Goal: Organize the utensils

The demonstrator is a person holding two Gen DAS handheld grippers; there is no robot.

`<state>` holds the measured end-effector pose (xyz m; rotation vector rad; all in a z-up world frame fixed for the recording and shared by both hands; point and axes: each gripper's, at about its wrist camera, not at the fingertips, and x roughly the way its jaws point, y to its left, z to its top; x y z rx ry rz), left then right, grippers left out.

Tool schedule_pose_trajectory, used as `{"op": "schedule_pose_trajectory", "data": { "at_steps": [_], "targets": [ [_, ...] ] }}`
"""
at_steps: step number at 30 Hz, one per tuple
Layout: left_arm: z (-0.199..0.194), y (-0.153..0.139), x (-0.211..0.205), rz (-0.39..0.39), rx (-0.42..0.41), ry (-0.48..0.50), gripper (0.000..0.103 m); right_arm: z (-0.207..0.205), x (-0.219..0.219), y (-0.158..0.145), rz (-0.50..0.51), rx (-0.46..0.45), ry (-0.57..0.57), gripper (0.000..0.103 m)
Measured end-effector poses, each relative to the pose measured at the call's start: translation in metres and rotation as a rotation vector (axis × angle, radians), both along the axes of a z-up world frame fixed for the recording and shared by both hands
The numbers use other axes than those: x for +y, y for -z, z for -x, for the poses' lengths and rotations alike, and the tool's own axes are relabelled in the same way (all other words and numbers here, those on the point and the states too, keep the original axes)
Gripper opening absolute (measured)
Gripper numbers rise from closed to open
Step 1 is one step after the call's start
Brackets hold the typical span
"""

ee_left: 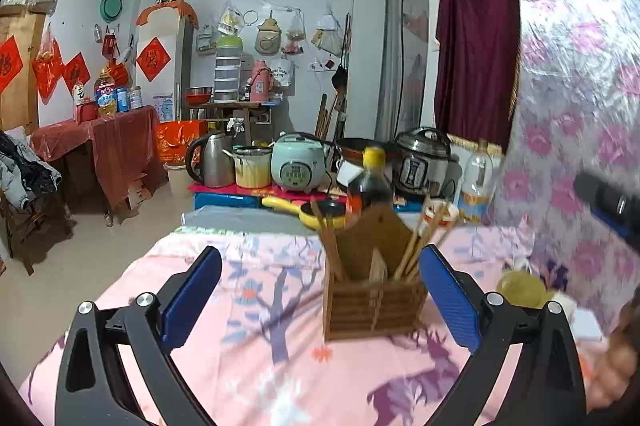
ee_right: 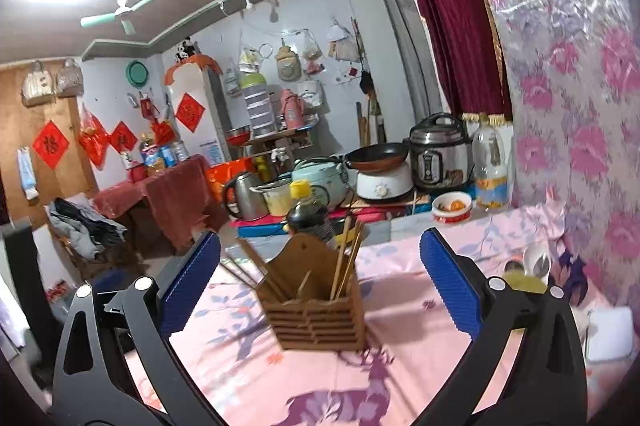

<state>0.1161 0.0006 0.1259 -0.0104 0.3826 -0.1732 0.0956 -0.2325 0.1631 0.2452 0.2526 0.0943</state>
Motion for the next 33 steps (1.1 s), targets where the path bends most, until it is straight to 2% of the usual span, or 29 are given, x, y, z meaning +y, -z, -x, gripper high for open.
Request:
{"op": "schedule_pose_trajectory", "data": {
  "at_steps": [3,8,12,14,25,33],
  "targets": [
    [0.015,0.020,-0.005,-0.059,-0.001,-0.011,0.097,0.017,0.003,0.023,0.025,0.012,0.018,0.096],
    [0.022,0.049,-0.009,-0.111,0.036,0.014,0.097,0.013,0.007,0.064,0.151,0.119,0.039,0.096],
    [0.017,0.059,-0.009,-0.113,0.083,0.018,0.097,0.003,0.000,0.087,0.125,0.217,0.036,0.096],
    [0.019,0.062,-0.012,-0.136,0.085,0.009,0.097,0.002,-0.001,0.090,0.106,0.231,0.040,0.096],
    [0.038,0.069,-0.016,-0.173,0.072,-0.007,0.097,0.022,-0.008,0.095,0.066,0.169,0.137,0.096],
    [0.036,0.073,-0.016,-0.178,0.089,0.007,0.097,0.016,0.000,0.103,0.110,0.216,0.133,0.096]
  ]
}}
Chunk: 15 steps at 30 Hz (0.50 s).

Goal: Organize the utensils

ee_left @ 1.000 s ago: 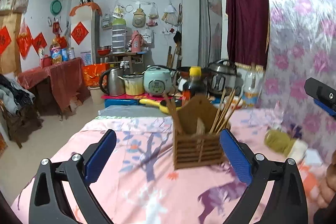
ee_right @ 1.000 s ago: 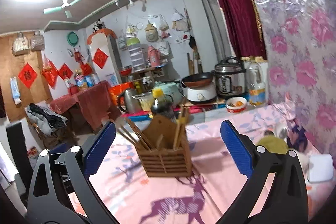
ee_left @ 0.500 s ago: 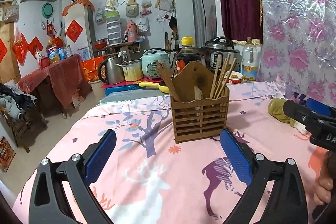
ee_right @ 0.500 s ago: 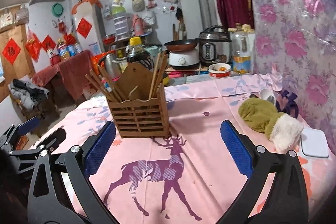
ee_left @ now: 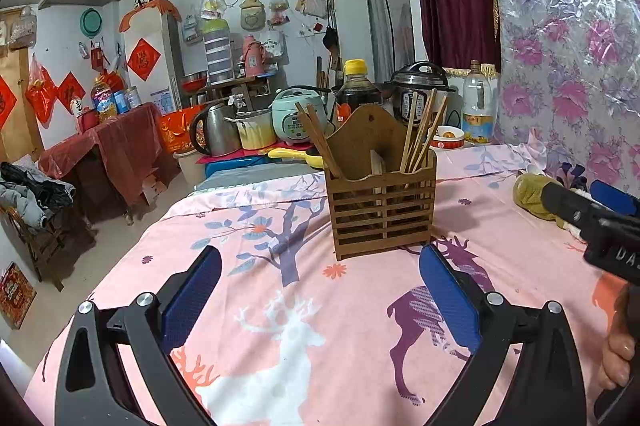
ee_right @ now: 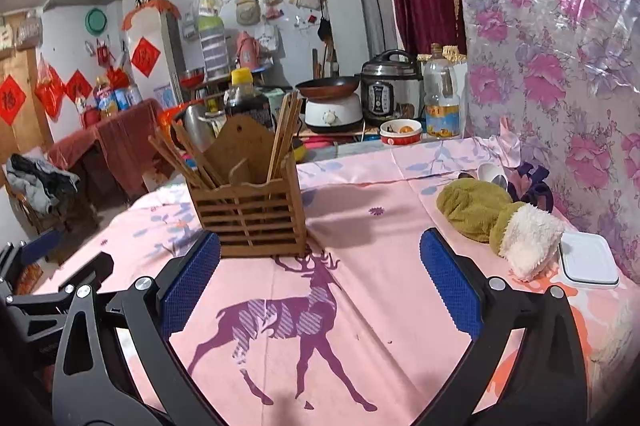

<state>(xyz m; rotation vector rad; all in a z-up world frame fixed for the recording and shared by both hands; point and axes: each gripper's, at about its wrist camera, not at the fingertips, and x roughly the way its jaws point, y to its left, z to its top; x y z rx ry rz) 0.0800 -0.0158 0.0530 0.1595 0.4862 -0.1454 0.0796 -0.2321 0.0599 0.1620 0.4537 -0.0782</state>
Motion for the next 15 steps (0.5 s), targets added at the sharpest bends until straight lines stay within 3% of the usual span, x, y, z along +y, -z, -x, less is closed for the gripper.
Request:
{"op": "schedule_pose_trajectory", "data": {
  "at_steps": [10,15],
  "targets": [
    [-0.0028,-0.0012,0.0055,0.046,0.019,0.021,0.097,-0.0017,0.0083,0.0035,0.041,0.022,-0.013,0.096],
    [-0.0023,0.0000,-0.0001,-0.004,0.005,-0.028,0.097,-0.0015,0.0080,0.0037,0.039,0.021,-0.014,0.096]
  ]
}}
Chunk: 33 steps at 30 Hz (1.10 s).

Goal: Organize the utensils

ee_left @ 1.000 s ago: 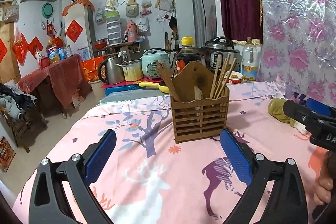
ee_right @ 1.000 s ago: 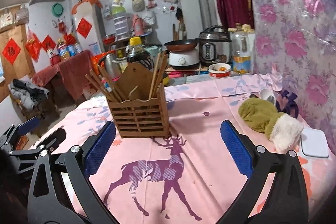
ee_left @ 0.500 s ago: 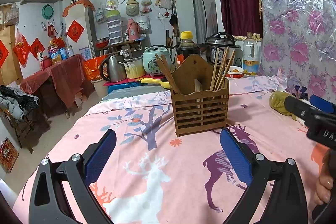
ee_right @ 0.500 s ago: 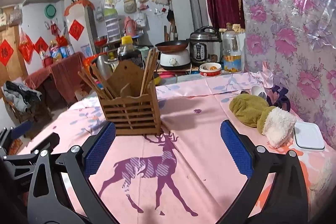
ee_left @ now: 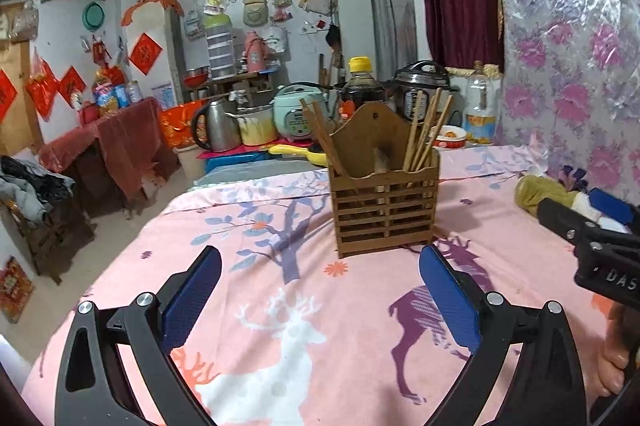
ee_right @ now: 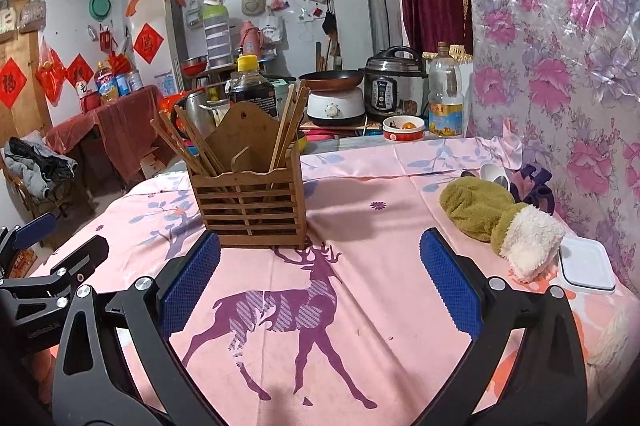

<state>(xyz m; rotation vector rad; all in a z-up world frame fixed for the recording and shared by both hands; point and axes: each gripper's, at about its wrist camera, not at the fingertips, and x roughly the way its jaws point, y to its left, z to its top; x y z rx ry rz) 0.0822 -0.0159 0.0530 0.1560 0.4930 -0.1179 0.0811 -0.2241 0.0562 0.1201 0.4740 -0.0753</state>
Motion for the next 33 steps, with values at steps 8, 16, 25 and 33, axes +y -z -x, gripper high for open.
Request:
{"op": "schedule_pose_trajectory", "data": {
  "at_steps": [8,16,25,33],
  "targets": [
    [-0.002,0.000,0.001,0.010,0.012,-0.014,0.097,0.000,0.005,0.003,0.017,0.006,-0.009,0.096],
    [-0.005,0.003,0.003,0.017,0.032,-0.014,0.097,0.000,0.010,0.003,0.021,0.009,-0.019,0.096],
    [-0.012,0.008,0.006,0.036,0.078,-0.025,0.097,0.001,0.013,0.004,0.031,0.008,-0.024,0.096],
    [-0.011,0.007,0.007,0.024,0.064,-0.043,0.097,0.000,0.012,0.004,0.033,0.009,-0.026,0.096]
  ]
}}
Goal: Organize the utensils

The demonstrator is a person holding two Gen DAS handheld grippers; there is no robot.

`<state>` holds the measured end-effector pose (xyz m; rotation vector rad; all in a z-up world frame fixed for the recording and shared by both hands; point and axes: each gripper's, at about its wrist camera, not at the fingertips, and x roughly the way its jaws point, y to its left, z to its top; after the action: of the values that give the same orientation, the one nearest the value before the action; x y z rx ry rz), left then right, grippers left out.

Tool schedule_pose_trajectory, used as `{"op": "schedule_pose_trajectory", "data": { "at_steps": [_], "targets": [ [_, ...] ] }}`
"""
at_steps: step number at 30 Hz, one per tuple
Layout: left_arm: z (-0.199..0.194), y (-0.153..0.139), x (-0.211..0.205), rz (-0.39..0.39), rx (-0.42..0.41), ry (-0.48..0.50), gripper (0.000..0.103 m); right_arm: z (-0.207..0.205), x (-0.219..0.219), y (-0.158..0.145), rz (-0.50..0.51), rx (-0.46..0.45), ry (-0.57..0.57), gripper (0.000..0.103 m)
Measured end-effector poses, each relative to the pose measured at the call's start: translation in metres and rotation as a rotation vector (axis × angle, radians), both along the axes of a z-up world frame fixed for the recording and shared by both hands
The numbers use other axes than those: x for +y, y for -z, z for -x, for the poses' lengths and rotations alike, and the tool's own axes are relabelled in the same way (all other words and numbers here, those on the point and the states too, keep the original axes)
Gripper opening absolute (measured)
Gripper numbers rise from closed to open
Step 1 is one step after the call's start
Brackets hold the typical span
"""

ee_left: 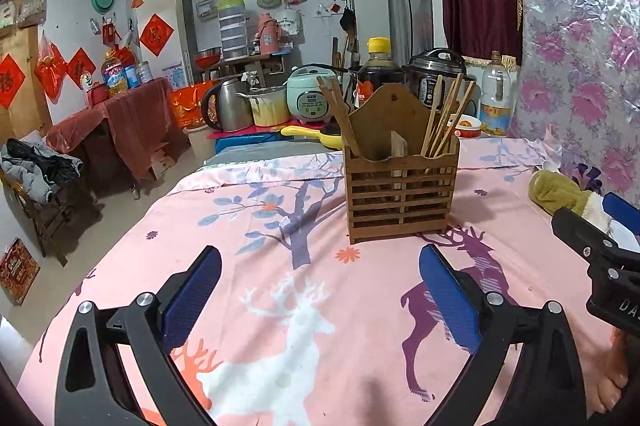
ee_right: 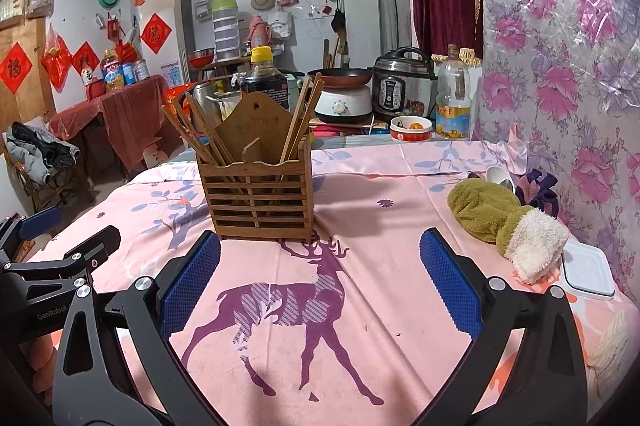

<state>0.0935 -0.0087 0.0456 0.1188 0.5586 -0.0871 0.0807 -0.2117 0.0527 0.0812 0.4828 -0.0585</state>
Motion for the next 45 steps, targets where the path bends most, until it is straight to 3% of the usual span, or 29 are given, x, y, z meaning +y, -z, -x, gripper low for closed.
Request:
{"op": "schedule_pose_trajectory", "data": {
  "at_steps": [45],
  "targets": [
    [0.0047,0.0012,0.0053,-0.011,0.000,0.003,0.097,0.0004,-0.0003,-0.0003,-0.003,-0.002,0.002,0.096]
  ]
}}
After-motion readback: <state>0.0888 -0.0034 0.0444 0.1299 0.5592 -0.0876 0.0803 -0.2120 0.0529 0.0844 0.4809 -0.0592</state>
